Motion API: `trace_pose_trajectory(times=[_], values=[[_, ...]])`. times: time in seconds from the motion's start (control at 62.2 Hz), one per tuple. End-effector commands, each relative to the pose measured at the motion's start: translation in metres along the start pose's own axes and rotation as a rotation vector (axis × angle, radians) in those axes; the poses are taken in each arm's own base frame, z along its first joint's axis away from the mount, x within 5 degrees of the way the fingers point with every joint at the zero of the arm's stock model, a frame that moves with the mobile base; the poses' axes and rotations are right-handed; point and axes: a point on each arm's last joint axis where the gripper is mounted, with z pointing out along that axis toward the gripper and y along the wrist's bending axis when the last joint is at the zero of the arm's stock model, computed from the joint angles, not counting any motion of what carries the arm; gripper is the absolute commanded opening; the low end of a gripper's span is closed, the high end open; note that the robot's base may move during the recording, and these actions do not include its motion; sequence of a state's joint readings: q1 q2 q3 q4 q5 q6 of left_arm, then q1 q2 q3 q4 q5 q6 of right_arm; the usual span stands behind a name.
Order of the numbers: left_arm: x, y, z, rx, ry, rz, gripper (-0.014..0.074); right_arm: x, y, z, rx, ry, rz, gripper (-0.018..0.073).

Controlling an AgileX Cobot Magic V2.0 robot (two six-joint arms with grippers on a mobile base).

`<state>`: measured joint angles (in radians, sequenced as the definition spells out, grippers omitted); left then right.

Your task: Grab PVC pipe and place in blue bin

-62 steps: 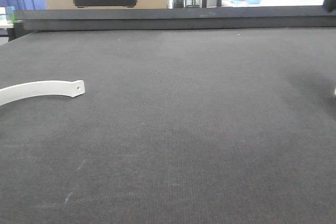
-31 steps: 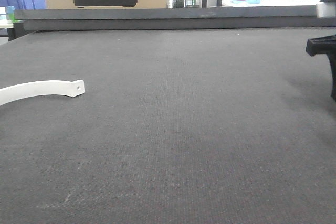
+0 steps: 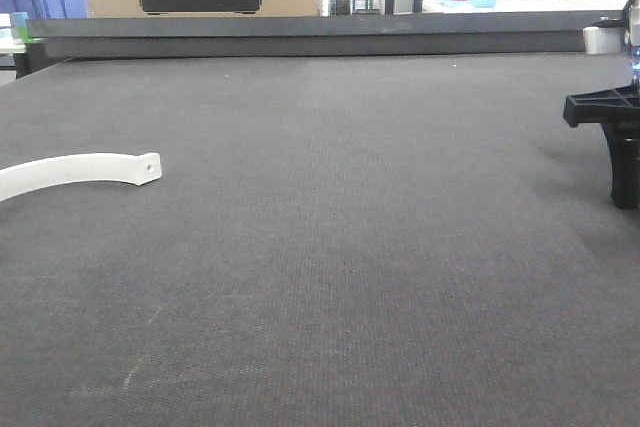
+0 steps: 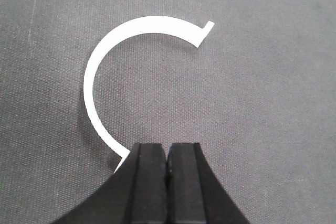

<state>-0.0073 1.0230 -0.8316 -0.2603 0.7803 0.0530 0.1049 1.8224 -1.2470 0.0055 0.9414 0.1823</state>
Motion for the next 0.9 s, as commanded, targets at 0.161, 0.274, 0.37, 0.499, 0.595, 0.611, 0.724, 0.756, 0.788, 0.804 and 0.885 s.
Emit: trace_pose_trajectory(times=[0.161, 0.274, 0.37, 0.499, 0.595, 0.611, 0.724, 0.756, 0.788, 0.804, 0.885], values=[[0.003, 0.0, 0.0, 0.006, 0.027, -0.012, -0.0111, 0.001, -0.001, -0.001, 0.007, 0.01, 0.0, -0.0165], [0.002, 0.0, 0.0, -0.003, 0.081, -0.006, -0.0111, 0.008, -0.001, -0.015, 0.01, 0.029, -0.005, -0.0161], [-0.005, 0.001, 0.002, -0.034, 0.178, 0.021, -0.0111, 0.013, 0.002, -0.035, 0.001, -0.007, -0.029, -0.0161], [-0.021, 0.004, 0.015, -0.07, 0.314, 0.043, -0.0111, 0.022, 0.013, -0.069, -0.026, -0.118, -0.081, -0.0161], [-0.035, 0.007, 0.032, -0.085, 0.373, 0.046, -0.0111, 0.029, 0.02, -0.09, -0.048, -0.191, -0.109, -0.0161], [-0.037, 0.007, 0.035, -0.088, 0.379, 0.047, -0.0111, 0.03, 0.022, -0.093, -0.051, -0.201, -0.113, -0.0161], [-0.052, 0.013, 0.062, -0.121, 0.431, 0.062, -0.0111, 0.038, 0.026, -0.109, -0.067, -0.249, -0.138, -0.0161], [-0.055, 0.015, 0.069, -0.13, 0.445, 0.067, -0.0111, 0.039, 0.026, -0.111, -0.067, -0.253, -0.14, -0.0161], [-0.058, 0.017, 0.075, -0.14, 0.455, 0.073, -0.0111, 0.04, 0.025, -0.113, -0.067, -0.252, -0.14, -0.0161], [-0.059, 0.018, 0.081, -0.146, 0.468, 0.076, -0.0111, 0.041, 0.025, -0.114, -0.067, -0.251, -0.14, -0.0161], [-0.062, 0.022, 0.097, -0.16, 0.497, 0.082, -0.0111, 0.045, 0.024, -0.116, -0.064, -0.237, -0.14, -0.0161]])
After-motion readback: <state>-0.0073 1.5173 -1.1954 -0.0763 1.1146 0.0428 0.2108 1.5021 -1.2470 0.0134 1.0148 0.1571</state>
